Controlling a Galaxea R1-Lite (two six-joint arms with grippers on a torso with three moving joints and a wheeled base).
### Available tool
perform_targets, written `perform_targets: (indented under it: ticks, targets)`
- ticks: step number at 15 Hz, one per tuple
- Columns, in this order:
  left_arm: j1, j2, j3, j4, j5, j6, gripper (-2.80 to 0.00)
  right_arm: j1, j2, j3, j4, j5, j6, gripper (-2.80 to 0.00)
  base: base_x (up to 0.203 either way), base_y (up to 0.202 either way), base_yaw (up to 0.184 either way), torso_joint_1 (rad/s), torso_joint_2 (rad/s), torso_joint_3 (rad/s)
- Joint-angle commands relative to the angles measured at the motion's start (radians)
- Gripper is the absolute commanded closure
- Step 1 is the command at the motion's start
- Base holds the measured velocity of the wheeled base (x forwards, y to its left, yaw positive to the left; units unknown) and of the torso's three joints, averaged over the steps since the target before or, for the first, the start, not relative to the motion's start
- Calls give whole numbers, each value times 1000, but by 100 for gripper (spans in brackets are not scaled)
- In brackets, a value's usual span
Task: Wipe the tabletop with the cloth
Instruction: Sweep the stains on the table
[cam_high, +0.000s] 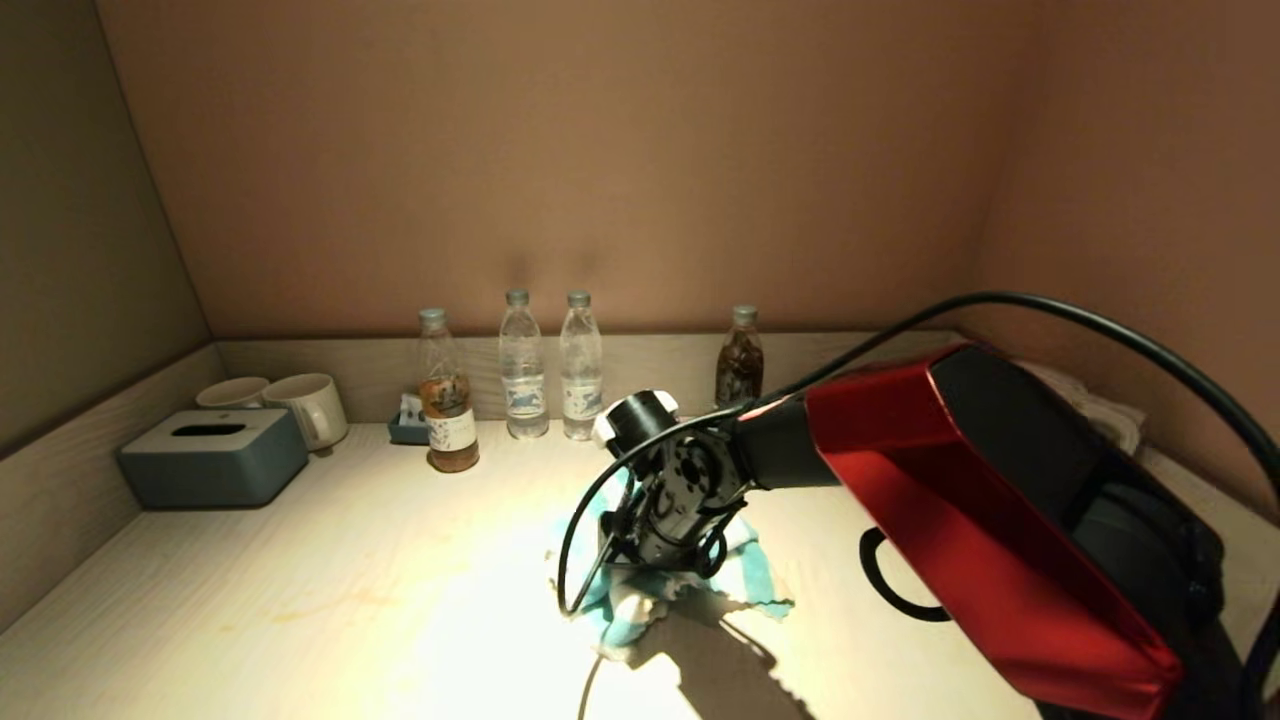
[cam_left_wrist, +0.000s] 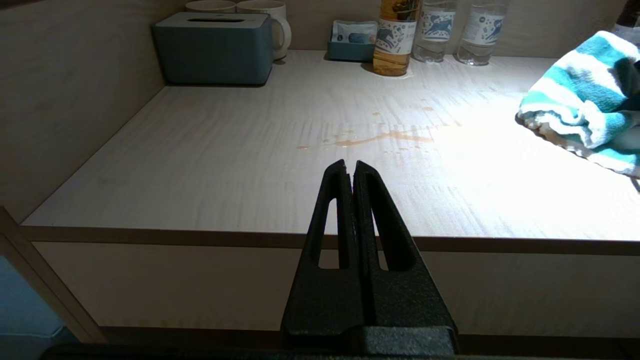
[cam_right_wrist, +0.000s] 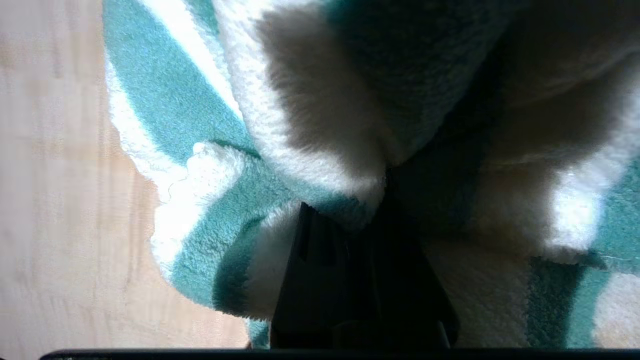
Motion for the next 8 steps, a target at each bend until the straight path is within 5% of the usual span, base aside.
perform_targets:
  ticks: [1, 8]
  targets:
    - [0, 2, 0, 0, 1, -1, 0, 33, 54, -78, 85, -1, 2, 0, 0, 0, 0, 0, 0, 0]
    - [0, 2, 0, 0, 1, -1, 0, 62, 68, -117, 106, -1, 2, 0, 0, 0, 0, 0, 0, 0]
